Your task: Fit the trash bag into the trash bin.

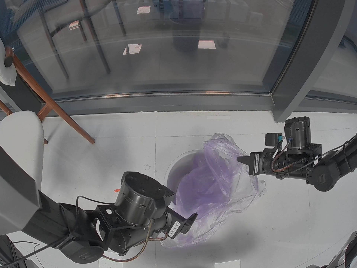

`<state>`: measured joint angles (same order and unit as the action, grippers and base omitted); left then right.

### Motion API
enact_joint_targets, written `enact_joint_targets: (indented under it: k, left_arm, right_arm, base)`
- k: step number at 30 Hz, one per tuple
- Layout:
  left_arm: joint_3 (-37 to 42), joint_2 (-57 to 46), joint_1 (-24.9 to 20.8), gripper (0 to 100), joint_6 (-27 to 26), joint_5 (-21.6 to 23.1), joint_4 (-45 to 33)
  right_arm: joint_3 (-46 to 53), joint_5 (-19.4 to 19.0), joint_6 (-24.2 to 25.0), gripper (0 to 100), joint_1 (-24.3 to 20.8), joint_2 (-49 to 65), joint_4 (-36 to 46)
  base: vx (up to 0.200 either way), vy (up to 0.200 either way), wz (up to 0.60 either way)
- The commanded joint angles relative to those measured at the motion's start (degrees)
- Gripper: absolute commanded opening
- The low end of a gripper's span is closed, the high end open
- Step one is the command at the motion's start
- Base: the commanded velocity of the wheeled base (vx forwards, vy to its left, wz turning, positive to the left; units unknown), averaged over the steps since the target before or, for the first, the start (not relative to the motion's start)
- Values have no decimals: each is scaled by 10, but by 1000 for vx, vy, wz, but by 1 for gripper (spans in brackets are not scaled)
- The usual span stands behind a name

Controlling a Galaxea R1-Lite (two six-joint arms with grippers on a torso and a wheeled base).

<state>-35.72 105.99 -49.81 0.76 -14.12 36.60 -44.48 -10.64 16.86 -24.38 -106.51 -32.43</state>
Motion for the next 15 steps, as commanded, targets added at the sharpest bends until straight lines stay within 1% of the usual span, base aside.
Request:
enact_joint_targets:
  k: [1,5,9,15]
  left_arm:
    - [6,1,0,100,0,3,1]
    - [15,2,-9,100,0,28,1]
    - [39,4,-8,100,-4,29,1]
    - [31,4,-5,100,-6,29,1]
  right_arm:
    - [-1,0,0,0,-2,-5,-1]
    - [1,3,0,0,-2,-5,0]
    - [-1,4,0,0,-2,-6,0]
    - [0,4,0,0,-1,-6,-1]
  base:
    - [0,0,0]
    - [0,0,0]
    - [0,0,0]
    - [0,0,0]
